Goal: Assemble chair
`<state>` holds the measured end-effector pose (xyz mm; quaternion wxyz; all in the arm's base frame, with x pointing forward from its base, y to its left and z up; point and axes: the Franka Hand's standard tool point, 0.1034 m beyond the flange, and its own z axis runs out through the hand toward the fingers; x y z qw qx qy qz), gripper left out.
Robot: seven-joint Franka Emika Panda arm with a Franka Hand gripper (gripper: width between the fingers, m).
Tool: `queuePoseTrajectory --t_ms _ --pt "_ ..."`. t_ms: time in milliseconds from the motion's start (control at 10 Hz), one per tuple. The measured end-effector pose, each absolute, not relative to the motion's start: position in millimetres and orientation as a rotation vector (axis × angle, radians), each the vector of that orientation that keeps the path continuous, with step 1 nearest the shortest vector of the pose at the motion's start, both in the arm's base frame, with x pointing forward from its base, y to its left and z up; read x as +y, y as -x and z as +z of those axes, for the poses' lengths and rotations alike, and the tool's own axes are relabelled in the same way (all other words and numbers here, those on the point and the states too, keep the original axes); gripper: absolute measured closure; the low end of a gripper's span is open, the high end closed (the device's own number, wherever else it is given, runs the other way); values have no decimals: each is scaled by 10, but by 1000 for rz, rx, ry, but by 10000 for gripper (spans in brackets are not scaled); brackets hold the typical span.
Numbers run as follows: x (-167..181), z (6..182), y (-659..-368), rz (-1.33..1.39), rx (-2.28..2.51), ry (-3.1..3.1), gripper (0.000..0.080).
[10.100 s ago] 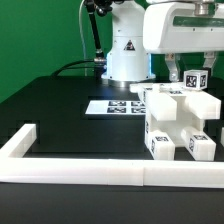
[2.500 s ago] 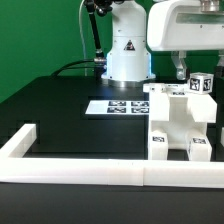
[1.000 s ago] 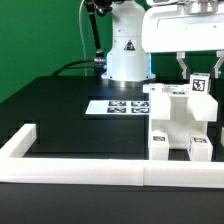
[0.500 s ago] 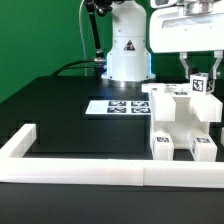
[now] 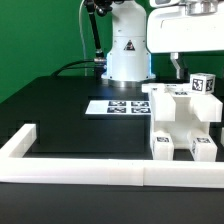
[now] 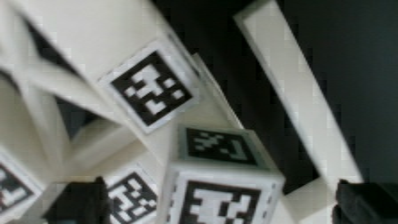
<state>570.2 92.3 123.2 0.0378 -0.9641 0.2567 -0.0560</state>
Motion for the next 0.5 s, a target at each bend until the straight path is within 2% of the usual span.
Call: queuePoseTrajectory --t_ms 500 --pt "994 1225 -5686 -193 87 3093 150"
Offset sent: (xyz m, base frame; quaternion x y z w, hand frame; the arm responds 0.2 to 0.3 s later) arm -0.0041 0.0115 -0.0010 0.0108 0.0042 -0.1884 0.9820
